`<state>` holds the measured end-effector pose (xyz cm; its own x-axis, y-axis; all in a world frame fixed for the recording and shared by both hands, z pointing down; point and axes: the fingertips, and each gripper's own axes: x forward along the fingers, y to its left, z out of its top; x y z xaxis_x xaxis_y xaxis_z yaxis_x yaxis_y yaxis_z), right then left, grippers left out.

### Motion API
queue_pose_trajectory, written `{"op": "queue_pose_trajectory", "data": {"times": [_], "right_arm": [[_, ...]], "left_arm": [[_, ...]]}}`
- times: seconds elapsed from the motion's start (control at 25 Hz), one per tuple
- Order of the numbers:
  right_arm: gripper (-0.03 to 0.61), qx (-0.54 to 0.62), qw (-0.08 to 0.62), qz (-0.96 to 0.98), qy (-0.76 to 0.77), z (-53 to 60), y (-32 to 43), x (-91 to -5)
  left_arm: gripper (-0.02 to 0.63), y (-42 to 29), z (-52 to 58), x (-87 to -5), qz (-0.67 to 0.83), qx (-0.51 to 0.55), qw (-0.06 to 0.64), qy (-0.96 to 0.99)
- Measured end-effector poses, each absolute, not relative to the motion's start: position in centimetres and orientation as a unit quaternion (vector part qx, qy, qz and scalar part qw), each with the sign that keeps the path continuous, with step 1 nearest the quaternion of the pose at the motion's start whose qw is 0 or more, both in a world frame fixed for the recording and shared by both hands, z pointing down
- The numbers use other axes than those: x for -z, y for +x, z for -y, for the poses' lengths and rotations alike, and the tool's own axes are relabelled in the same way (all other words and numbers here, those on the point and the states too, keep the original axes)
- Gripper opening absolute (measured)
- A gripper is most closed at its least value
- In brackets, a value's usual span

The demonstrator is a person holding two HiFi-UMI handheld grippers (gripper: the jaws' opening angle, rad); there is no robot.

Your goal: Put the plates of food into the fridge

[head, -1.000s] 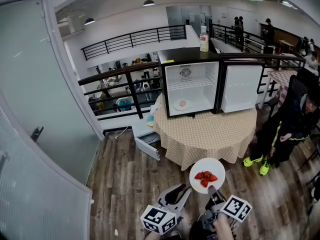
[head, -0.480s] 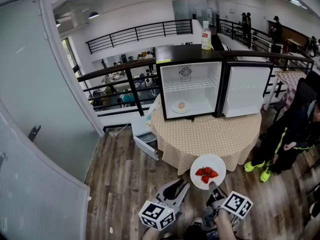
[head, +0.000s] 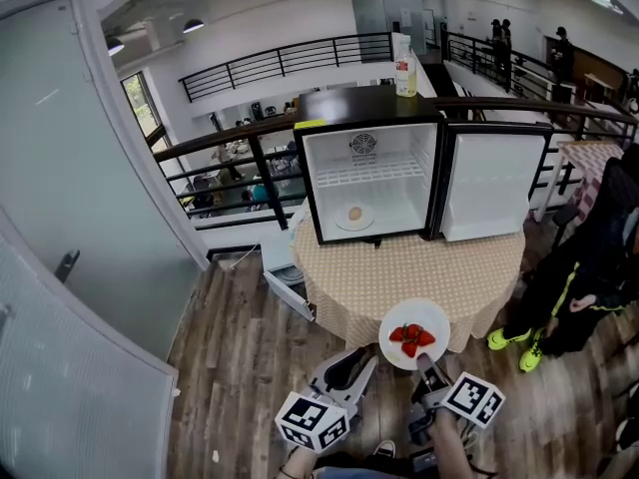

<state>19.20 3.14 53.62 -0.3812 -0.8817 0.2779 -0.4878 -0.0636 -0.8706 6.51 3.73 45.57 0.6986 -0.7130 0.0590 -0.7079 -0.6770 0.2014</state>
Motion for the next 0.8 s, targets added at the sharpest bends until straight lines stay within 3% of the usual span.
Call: {"op": "queue_pose_trajectory", "data": {"times": [0.8], "right_arm": [[0.025,0.52,0.183,-0.656,-0.515,4.4,21.8,-54.2]], "left_arm": [[0.092,8.7,3.6,-46.0,0.401,0.005,0.109,0.91]]}}
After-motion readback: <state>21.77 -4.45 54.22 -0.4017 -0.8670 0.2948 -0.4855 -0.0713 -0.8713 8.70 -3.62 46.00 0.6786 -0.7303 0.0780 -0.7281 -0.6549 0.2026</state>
